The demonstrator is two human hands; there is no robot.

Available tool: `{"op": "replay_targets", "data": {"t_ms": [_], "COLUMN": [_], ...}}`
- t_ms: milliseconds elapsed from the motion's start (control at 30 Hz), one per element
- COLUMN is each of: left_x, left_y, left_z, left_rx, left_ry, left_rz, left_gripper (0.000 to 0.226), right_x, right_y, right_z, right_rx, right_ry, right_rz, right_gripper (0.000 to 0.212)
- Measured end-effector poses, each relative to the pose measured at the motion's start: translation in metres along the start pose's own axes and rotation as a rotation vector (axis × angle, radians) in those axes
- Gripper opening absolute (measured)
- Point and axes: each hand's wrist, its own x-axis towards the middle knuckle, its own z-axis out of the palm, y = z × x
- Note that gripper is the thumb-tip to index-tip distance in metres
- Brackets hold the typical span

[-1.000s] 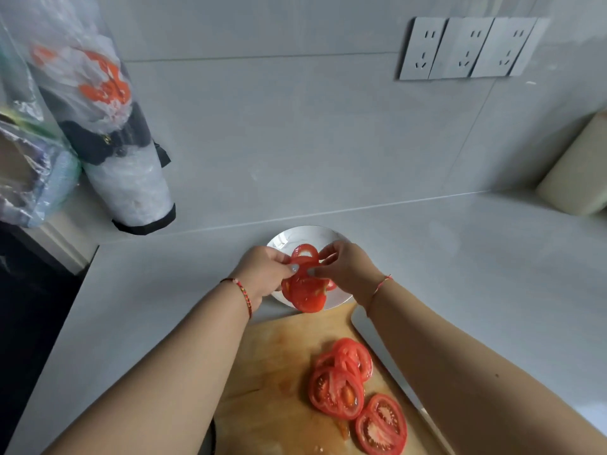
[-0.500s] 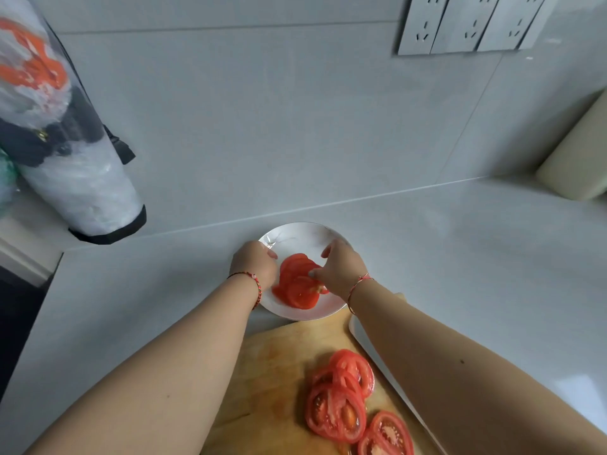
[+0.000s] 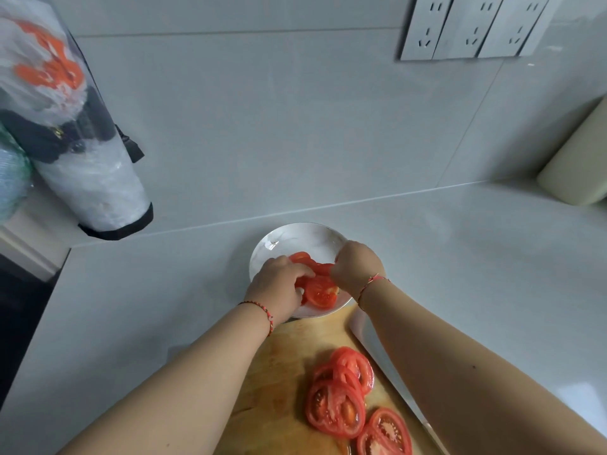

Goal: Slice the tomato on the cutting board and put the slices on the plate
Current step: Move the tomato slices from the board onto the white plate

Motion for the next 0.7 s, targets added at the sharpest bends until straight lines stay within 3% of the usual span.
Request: {"op": "replay_targets", "data": {"t_ms": [67,133,233,400,533,633,700], "left_x": [-0.006,-0.01,-0.012,-0.012,-0.011,-0.013,-0.017], "left_y": [0.0,0.0,0.0,-0.001,-0.002,-0.003,-0.003], "left_z": [0.002,0.001,0.0,0.006,0.005,0.001,-0.001], "left_rx": [0.054,0.106,0.088,0.101,0.264,0.291,0.221], "left_ry": [0.016,0.038,0.043,-0.011,-0.003,-0.008,0.034], "left_rz": [0.022,0.037,0.016,0.005,0.043,0.061,0.067], "left_gripper": [0.038,0.037,0.037,0.046,0.039,0.031,0.034], "right_x": [0.003,0.005,0.002,0.006,0.014,0.016,0.013], "right_y": [0.002,0.002,-0.002,-0.006,-0.003,0.0,0.004], "right_z": [-0.007,-0.009,-0.003,-0.002,-0.014,-0.015,-0.013], "right_rx": [0.026,0.036,-0.037,-0.211,-0.12,-0.061,-0.035], "right_ry": [0.085,0.095,-0.078,-0.212,-0.102,-0.068,-0.048], "right_rz": [0.014,0.005,-0.067,-0.085,-0.021,-0.034,-0.057], "right_gripper": [0.008,0.018,0.015,0.037,0.034,0.014,0.026]}}
